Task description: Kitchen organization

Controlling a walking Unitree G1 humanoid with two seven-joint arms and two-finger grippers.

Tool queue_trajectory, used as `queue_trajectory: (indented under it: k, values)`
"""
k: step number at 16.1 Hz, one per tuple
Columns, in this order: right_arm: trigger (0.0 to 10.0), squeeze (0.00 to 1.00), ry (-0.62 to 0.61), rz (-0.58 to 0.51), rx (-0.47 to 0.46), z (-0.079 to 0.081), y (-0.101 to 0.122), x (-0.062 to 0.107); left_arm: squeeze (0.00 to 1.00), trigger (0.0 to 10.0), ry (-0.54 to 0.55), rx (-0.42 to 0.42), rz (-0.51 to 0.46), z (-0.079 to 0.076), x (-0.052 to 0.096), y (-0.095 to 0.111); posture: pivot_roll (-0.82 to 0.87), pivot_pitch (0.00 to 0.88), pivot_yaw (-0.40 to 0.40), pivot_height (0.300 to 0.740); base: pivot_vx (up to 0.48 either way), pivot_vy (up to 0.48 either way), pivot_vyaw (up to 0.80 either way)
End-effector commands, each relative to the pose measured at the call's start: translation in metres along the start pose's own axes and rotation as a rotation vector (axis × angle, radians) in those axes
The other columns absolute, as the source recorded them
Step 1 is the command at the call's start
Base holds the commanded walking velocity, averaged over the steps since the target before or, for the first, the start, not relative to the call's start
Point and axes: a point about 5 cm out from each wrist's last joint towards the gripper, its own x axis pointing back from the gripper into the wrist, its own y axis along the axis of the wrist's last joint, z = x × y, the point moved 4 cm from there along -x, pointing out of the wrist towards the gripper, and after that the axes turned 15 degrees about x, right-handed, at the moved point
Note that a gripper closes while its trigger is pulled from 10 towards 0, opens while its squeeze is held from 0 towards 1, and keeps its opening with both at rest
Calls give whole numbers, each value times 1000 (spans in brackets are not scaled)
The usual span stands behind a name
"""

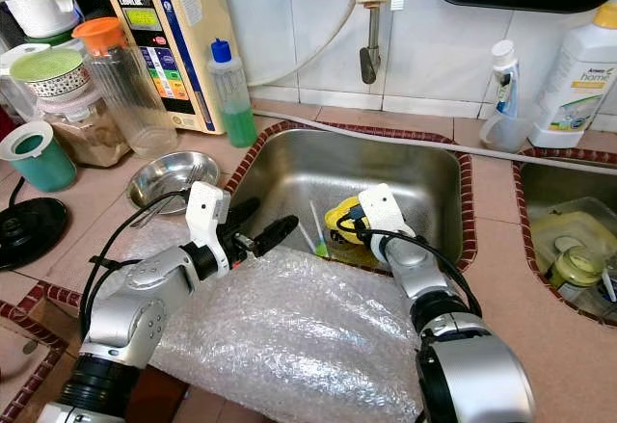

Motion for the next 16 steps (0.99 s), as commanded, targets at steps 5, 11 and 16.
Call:
queue_trajectory:
  k: [5, 11, 16]
  values:
    - [10000, 1000, -9, -185, -245, -1, 32, -1, 1000, 10000, 156, -81, -100, 29, 2, 28, 115, 0, 123, 740, 0, 0, 0]
    - [10000, 1000, 15, -394, -287, 10, 67, 7, 1000, 10000, 482, -146, -247, 86, 29, 63, 106, 0, 123, 740, 0, 0, 0]
    - [10000, 1000, 76, -463, -227, 27, 71, 19, 1000, 10000, 695, -101, -377, 111, 55, 65, 101, 0, 123, 740, 0, 0, 0]
